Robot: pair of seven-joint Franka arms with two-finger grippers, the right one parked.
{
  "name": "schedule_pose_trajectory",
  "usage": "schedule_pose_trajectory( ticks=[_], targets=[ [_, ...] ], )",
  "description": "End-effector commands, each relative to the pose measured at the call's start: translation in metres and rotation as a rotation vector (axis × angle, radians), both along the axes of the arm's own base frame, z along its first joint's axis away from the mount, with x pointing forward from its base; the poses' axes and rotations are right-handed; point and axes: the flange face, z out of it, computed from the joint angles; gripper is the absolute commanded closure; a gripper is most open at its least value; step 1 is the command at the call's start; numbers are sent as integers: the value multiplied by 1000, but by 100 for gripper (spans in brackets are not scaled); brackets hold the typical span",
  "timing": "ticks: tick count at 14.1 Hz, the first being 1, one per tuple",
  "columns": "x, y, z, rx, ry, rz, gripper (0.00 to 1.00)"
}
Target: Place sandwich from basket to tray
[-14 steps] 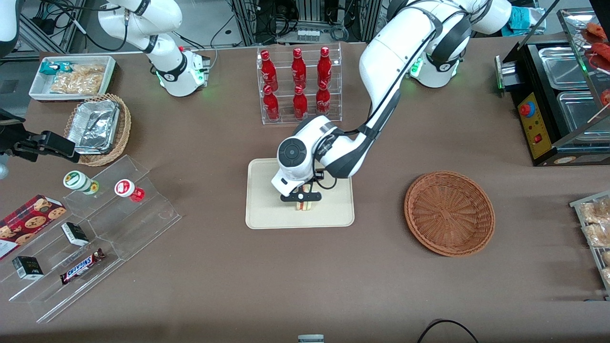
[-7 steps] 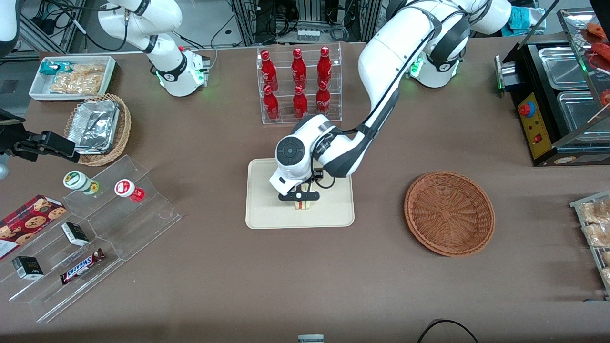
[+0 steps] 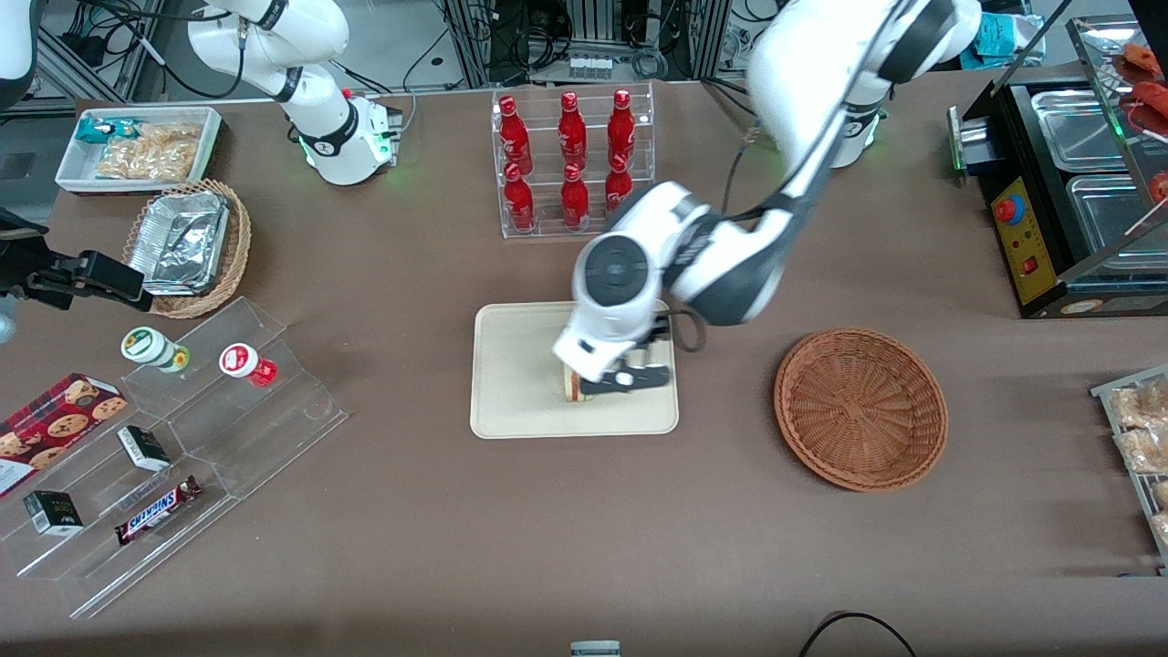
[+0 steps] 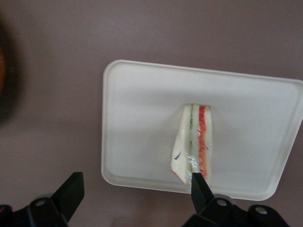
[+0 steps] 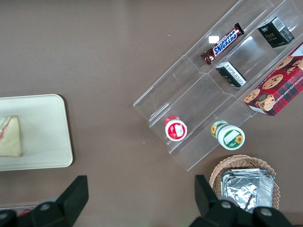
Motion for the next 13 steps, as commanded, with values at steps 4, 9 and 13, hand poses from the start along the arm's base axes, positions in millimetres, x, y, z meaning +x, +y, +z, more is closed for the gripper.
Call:
schedule_pose_trajectory(
  ticks=[4,9,13],
  targets=[
    [19,164,33,6,54,-31,0],
    [-8,294,111,-3,56,-82,0],
    [-24,348,170,-10,13,-74,0]
  ],
)
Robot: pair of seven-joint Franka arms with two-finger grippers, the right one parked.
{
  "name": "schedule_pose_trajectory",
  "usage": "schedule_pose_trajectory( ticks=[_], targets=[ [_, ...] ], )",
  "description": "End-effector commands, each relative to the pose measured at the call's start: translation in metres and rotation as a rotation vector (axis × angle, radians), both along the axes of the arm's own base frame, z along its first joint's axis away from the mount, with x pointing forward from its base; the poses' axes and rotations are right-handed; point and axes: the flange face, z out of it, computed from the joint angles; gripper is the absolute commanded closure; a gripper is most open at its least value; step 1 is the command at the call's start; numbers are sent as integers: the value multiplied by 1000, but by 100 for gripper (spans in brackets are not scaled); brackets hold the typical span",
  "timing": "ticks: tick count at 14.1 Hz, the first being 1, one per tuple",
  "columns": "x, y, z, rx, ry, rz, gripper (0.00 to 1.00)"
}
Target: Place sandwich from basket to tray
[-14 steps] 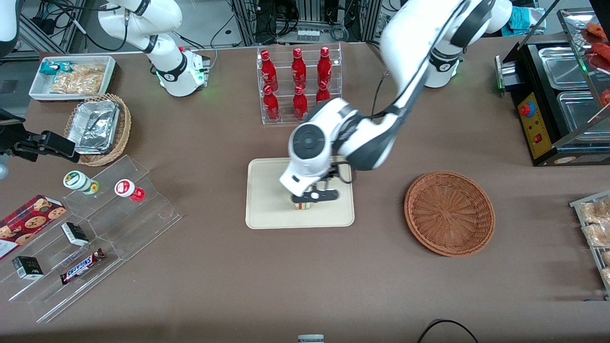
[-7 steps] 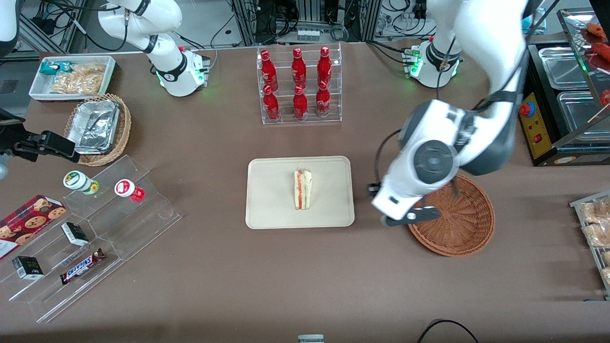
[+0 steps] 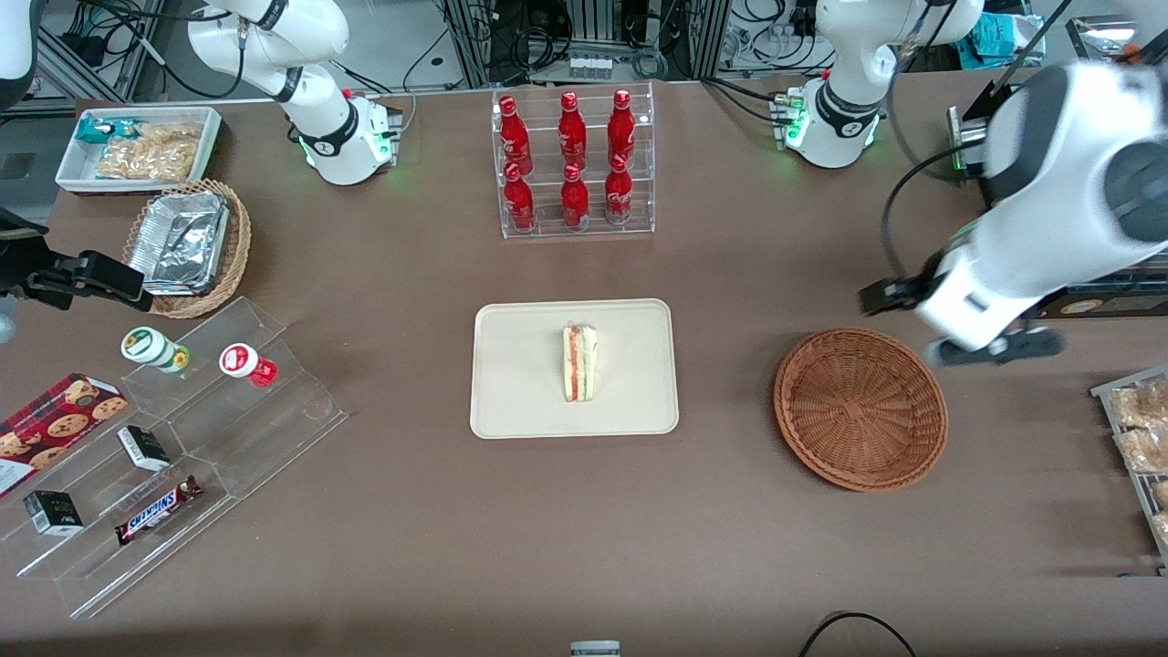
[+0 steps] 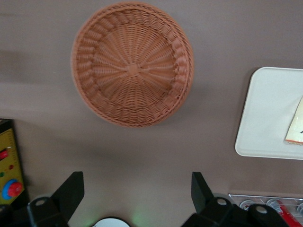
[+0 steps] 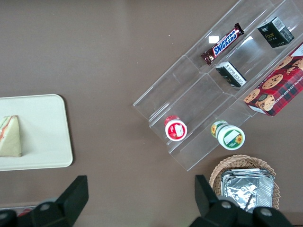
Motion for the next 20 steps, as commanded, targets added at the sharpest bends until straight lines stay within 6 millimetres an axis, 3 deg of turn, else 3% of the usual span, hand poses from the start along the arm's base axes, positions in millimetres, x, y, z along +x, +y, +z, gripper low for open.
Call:
schedule_pose_trajectory(
  ticks=[1,3,6,9,13,20],
  targets=[
    [-18,14,23,0,-21,2,0],
    [-15,25,38,-3,-50,22,0],
    [-16,26,53,-7,-79,18,0],
    [-14,26,81,-15,-138,18,0],
    [-16,26,87,-14,-146,20,0],
    [-56,28,91,90,-31,16,0]
  ],
)
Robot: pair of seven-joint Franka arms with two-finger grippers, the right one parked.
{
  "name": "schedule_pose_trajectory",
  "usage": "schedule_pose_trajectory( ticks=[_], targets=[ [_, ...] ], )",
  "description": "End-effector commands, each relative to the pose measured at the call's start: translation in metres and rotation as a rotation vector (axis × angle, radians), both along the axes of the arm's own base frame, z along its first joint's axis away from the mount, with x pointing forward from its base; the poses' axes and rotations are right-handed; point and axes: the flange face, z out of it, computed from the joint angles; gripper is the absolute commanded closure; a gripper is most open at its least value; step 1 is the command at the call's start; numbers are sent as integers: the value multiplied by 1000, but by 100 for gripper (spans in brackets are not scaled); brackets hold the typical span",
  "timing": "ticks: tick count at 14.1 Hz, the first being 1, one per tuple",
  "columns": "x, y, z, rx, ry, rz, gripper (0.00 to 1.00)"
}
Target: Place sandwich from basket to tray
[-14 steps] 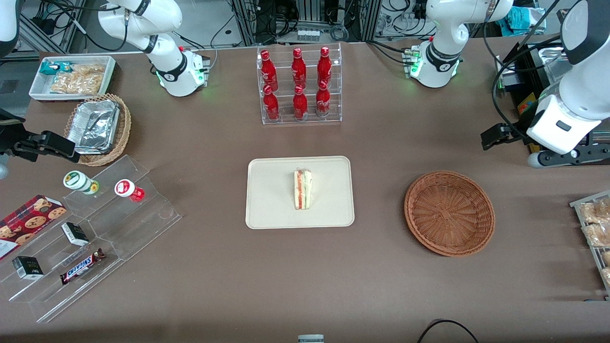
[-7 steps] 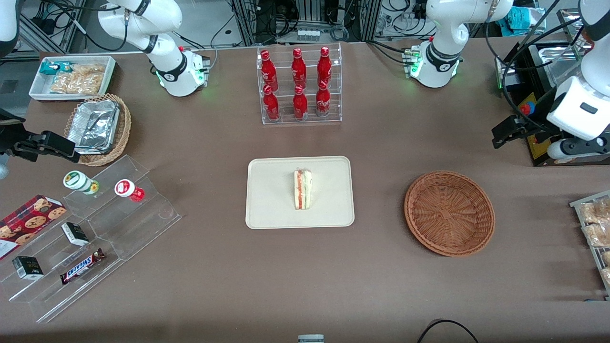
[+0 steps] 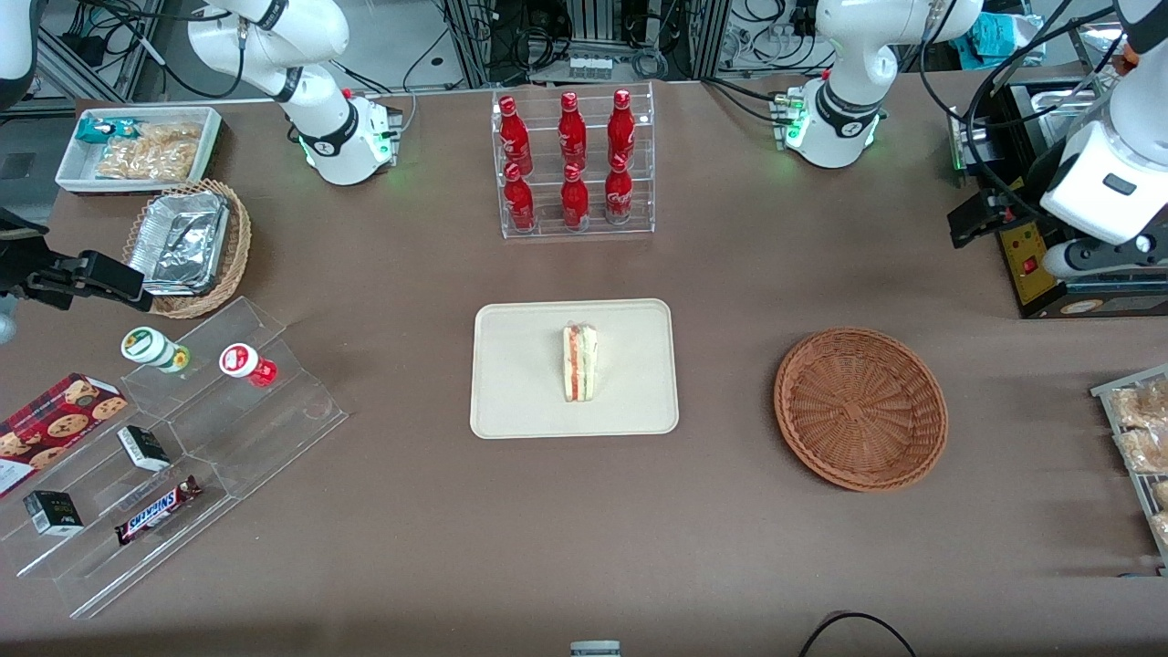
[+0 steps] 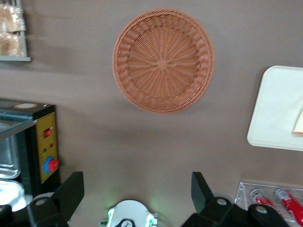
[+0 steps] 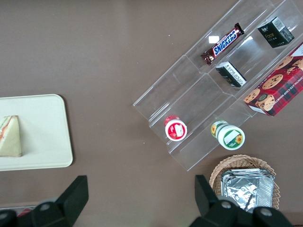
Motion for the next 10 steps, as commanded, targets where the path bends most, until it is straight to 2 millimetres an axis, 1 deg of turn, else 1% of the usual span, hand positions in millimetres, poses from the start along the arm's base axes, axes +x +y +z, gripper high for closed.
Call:
schedule_pose_trajectory(
  ticks=[1,6,8,10],
  targets=[
    [-17,-1,4,21,-13,-5,0],
    [-32,-4,1,11,-76,-12,0],
    [-30,-5,4,6,-88,-14,0],
    [-28,-8,8,-86,-92,-3,0]
  ],
)
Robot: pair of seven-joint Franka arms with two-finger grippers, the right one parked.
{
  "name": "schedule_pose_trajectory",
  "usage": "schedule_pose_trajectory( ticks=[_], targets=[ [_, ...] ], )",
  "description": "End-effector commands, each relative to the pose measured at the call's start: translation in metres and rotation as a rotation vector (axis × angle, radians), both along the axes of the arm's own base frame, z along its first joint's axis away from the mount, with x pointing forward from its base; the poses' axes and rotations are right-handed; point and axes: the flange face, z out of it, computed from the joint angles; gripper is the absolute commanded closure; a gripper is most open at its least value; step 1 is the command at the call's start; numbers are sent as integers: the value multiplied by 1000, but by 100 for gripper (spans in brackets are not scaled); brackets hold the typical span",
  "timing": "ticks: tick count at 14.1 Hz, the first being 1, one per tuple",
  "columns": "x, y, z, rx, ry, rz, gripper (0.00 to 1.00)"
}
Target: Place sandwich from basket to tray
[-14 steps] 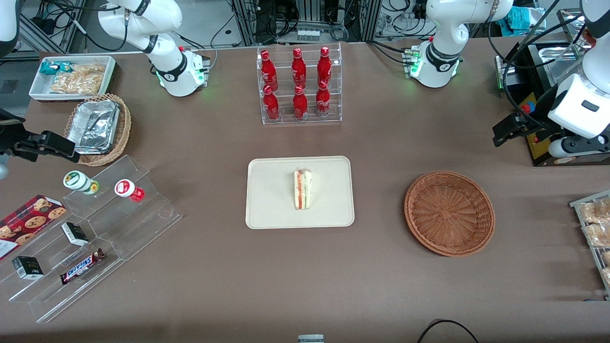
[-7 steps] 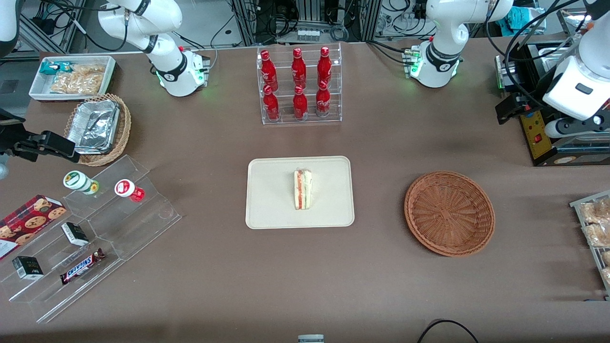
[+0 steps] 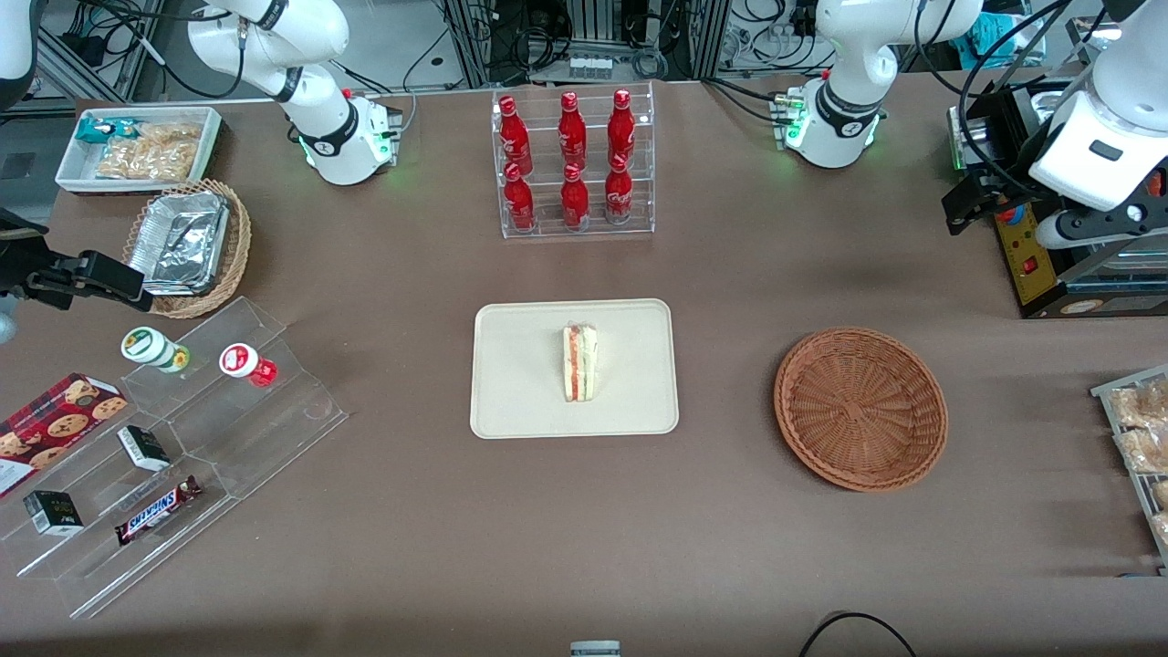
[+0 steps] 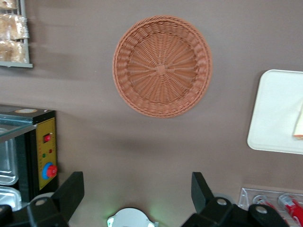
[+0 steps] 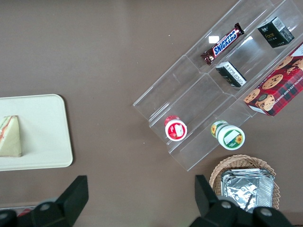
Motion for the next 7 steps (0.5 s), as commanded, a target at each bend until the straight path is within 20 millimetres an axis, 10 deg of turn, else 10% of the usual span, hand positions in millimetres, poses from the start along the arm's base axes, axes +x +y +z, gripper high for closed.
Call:
schedule_pose_trajectory(
  ticks=[1,7],
  targets=[
    [-6,-3,5,-86,-21,0,0],
    [-4,-2,4,-76,-21,-4,0]
  ],
)
